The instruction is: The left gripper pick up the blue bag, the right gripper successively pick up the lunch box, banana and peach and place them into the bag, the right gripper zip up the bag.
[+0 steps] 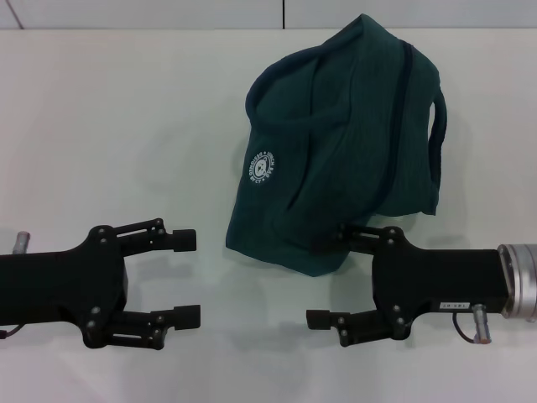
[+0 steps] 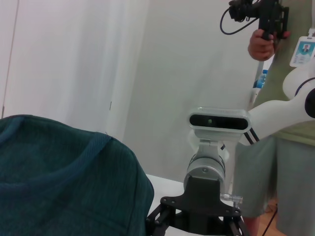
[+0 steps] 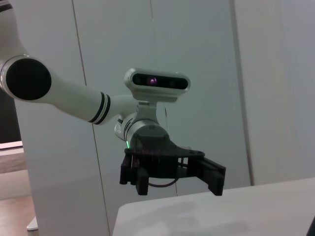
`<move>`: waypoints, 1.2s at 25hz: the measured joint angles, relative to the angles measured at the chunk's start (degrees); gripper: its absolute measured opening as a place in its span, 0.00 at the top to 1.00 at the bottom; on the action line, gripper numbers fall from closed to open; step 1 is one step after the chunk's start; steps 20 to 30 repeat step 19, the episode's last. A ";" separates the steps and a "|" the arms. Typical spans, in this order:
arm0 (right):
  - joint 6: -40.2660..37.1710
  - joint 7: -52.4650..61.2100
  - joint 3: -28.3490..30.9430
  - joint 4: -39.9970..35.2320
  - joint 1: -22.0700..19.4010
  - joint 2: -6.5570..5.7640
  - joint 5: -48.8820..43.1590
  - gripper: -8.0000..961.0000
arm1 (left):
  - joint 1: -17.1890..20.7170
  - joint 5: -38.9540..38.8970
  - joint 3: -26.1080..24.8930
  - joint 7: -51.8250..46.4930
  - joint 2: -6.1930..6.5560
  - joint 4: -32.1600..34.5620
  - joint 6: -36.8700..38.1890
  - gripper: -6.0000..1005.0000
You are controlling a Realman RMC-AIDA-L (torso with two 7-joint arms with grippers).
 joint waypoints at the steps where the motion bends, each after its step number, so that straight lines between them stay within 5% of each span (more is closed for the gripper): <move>1: 0.01 0.00 -0.05 0.01 0.00 0.00 -0.01 0.10 | -0.01 0.04 -0.01 0.02 0.02 0.00 0.00 0.13; 30: -0.44 -0.20 -0.62 0.14 0.00 -0.10 0.28 0.09 | 0.02 0.29 0.11 0.07 0.05 -0.05 0.05 0.13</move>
